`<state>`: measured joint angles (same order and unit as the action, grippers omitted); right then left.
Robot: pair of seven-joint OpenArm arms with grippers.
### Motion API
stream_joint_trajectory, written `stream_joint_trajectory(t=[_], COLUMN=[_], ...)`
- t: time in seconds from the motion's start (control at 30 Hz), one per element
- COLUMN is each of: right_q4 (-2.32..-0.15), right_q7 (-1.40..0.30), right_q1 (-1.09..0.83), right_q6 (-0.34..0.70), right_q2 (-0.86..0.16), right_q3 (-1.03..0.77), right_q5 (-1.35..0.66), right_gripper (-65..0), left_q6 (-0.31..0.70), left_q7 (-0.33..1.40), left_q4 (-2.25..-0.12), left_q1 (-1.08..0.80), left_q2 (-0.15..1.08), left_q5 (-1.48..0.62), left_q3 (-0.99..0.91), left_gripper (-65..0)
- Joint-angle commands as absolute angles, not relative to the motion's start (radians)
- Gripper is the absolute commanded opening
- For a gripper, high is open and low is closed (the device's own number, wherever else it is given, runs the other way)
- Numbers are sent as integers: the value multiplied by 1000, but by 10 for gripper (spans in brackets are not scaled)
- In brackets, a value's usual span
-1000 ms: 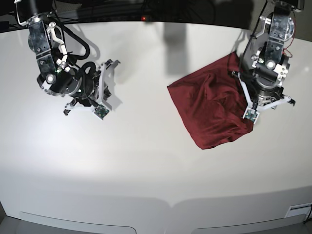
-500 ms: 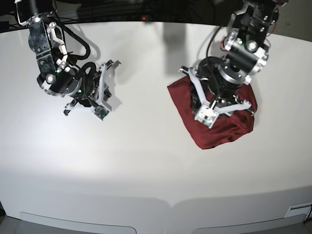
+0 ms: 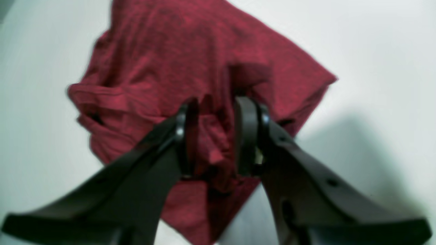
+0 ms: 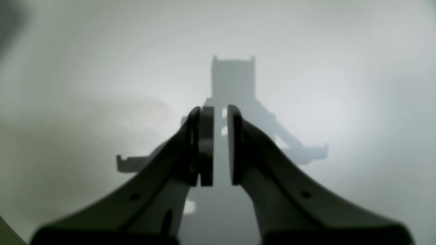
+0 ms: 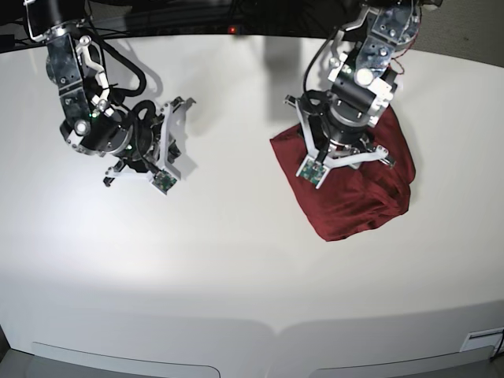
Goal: Fold the T-shirt properly
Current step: 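Press down on the folded bundle with the left gripper, then grasp the bundle's edge with the left gripper and lift slightly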
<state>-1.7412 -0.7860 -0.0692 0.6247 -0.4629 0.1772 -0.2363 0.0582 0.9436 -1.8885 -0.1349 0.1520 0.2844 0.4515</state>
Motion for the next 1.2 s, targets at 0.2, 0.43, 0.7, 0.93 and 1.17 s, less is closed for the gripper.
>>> stream_joint_trajectory(t=[0.2, 0.43, 0.7, 0.93, 1.17], right_q4=[-1760, -1760, -1760, -1760, -1760], right_q7=[-771, -777, -795, -796, -796], right_q1=[-53, -53, -54, -53, -53], right_q6=[620, 620, 620, 620, 620], right_q2=[-474, -474, -474, -474, -474], right_q3=[170, 170, 170, 170, 170], right_q5=[-246, -246, -247, -247, -247], right_gripper=[-585, -585, -585, -585, -585], left_q6=[51, 48, 39, 7, 7], left_q7=[926, 923, 893, 892, 910], left_q4=[-1904, -1903, -1874, -1798, -1800], left_q1=[-125, -125, -125, -124, -124], left_q2=[150, 150, 165, 164, 164], left_q5=[331, 284, 314, 314, 315], left_q3=[450, 450, 446, 446, 446], left_gripper=[-338, -319, -319, -320, -376])
